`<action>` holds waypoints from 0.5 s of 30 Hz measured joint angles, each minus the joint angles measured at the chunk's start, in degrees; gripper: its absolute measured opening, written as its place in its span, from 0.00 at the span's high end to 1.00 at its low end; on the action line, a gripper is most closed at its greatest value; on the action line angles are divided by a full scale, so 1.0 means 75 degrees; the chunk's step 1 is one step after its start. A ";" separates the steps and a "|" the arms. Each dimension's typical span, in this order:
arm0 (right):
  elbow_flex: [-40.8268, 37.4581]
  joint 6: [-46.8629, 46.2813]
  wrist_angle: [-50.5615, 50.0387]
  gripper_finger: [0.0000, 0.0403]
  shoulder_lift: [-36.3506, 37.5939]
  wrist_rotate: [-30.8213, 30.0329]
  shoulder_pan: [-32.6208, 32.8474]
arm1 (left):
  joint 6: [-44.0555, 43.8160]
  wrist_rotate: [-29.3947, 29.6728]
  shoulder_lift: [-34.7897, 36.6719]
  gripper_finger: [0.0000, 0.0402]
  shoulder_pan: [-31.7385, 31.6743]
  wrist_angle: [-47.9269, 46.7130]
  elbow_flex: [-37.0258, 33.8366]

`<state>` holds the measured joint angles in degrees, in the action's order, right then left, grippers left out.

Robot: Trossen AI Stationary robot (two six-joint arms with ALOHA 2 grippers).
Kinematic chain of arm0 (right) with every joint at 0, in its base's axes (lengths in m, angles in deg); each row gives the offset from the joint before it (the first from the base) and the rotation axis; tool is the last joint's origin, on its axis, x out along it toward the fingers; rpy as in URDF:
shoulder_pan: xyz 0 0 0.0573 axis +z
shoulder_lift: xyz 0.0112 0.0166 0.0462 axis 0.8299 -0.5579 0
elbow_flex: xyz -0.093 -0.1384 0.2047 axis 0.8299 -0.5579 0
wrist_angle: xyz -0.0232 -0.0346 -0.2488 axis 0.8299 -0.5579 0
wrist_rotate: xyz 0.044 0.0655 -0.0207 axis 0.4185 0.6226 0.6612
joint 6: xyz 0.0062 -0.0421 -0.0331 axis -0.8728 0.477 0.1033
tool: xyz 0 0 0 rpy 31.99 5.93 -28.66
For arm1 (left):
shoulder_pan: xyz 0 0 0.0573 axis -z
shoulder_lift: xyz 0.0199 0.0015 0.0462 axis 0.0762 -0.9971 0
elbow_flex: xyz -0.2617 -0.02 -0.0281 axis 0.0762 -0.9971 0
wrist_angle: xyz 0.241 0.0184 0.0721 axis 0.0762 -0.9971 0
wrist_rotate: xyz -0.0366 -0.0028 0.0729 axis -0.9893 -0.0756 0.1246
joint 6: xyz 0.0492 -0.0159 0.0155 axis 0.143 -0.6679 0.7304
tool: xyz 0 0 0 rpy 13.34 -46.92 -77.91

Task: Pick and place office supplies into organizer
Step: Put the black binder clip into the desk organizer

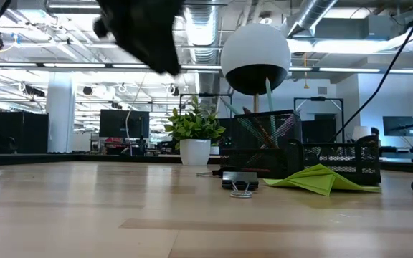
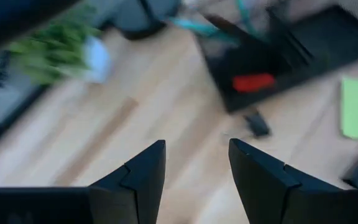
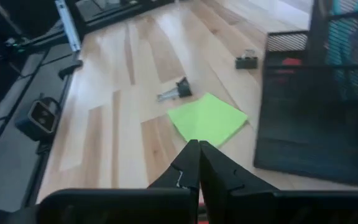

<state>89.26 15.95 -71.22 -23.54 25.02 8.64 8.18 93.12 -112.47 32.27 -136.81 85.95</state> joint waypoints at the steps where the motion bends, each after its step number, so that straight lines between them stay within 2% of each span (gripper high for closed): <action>1: 0.0000 0.0190 0.0139 1.00 0.0000 -0.0001 0.0000 | -0.0302 0.0215 0.0182 0.57 0.0090 -0.0355 0.0000; 4: 0.0000 0.0641 0.0501 1.00 0.0000 -0.0053 0.0000 | -0.1236 0.0632 0.0558 0.57 0.0388 -0.0964 -0.0032; 8: 0.0000 0.1050 0.0833 1.00 0.0000 -0.0176 -0.0155 | -0.2233 0.0961 0.0568 0.57 0.0685 -0.0741 -0.0291; 12: 0.0000 0.1048 0.0840 1.00 0.0000 -0.0179 -0.0436 | -0.3003 0.0437 0.0282 0.57 0.0815 -0.0180 -0.0656; 15: 0.0000 0.1049 0.0953 1.00 -0.0119 -0.0178 -0.0675 | -0.3594 -0.0423 0.0017 0.57 0.0832 0.0416 -0.0914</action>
<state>89.26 23.82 -64.08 -24.43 23.68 3.57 -18.78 89.94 -112.34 38.51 -133.69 79.10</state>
